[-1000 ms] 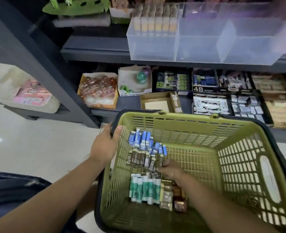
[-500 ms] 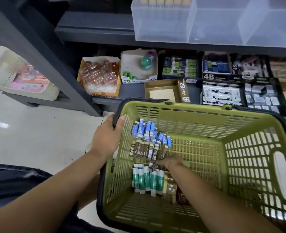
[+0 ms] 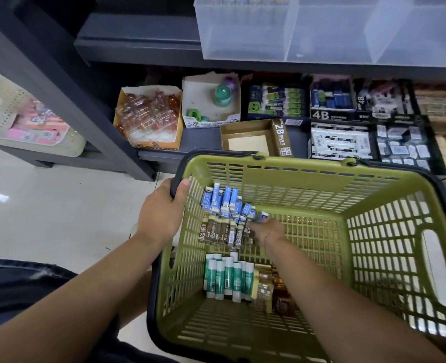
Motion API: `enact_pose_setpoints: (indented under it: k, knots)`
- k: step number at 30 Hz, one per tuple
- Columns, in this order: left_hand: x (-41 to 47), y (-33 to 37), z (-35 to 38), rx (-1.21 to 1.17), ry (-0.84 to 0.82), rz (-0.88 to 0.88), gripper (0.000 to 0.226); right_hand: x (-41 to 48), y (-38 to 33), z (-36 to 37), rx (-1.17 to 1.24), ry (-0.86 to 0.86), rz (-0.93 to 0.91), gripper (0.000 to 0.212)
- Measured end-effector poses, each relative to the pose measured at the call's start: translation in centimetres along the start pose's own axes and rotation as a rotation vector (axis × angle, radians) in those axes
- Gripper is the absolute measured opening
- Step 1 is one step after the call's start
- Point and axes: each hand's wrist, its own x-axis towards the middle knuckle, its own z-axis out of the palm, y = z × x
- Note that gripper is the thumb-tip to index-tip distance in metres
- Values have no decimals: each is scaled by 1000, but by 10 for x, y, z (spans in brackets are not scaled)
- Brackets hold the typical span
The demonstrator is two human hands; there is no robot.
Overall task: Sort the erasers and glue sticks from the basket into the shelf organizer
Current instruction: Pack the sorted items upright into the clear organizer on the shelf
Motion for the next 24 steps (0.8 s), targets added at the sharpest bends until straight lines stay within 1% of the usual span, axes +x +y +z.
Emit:
enact_pose_setpoints:
  k: [2,6,10,11,13,14,17,19,22,24]
  knots:
    - [0,-1,0,-3,0,2,37,-6,3,13,63,24,45,55]
    - [0,-2,1,-14,-2,6,31,-8,3,23,114,115,67,68]
    - [0,-1,0,-23,0,2,36,-11,-1,33,97,155,92,87]
    - [0,0,0,-23,2,-1,38,-11,-2,34,94,153,88,86]
    - [0,0,1,-25,4,-7,39,-11,-3,34,122,123,77,80]
    - [0,0,1,-29,5,-9,39,-10,-4,33,133,95,78,83]
    - [1,-1,1,-33,6,-10,36,-11,-4,34,120,-3,92,106]
    - [1,-1,2,-30,9,-5,37,-10,-1,40,101,-41,82,115]
    - [1,-1,2,-31,12,-5,37,-13,3,40,94,-54,33,114]
    - [1,-1,1,-22,15,-9,37,-12,8,36,63,-97,9,114]
